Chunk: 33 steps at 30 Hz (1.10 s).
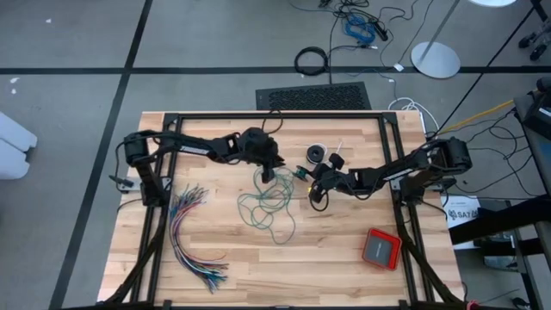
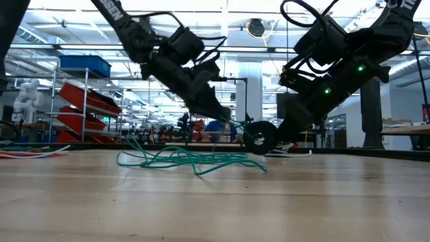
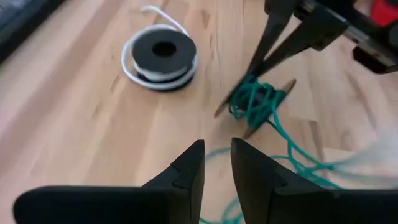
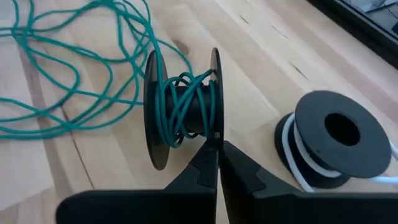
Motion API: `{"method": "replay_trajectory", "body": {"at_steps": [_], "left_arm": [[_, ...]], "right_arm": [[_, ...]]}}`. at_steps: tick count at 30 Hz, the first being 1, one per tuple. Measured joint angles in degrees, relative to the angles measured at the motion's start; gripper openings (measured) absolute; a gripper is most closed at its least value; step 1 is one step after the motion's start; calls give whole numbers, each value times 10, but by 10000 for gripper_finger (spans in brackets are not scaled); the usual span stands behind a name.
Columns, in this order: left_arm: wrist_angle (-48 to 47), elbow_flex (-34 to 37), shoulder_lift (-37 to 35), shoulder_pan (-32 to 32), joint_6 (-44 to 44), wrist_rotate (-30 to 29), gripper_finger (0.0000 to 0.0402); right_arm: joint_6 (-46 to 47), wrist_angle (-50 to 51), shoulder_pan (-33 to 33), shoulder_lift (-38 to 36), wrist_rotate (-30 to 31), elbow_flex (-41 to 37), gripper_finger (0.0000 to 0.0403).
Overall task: Coil cords
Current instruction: Coil the green wire onto the spool
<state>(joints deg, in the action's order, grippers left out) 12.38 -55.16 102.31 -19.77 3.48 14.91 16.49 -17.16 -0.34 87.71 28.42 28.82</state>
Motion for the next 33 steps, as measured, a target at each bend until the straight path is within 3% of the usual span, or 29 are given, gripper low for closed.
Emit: {"method": "replay_trajectory", "body": {"at_steps": [5,17,23,33], "left_arm": [[127,29,30,4,-58,28,85],[259,30,130,22,-126,33,85],[270,27,131,23,-126,36,85],[256,26,131,24,-121,35,85]], "right_arm": [[-4,-6,-4,4,-19,0,0],[-13,-2,-8,6,-64,0,0],[-15,-22,-17,43,-107,0,0],[-16,-65,-26,81,-123,0,0]]}}
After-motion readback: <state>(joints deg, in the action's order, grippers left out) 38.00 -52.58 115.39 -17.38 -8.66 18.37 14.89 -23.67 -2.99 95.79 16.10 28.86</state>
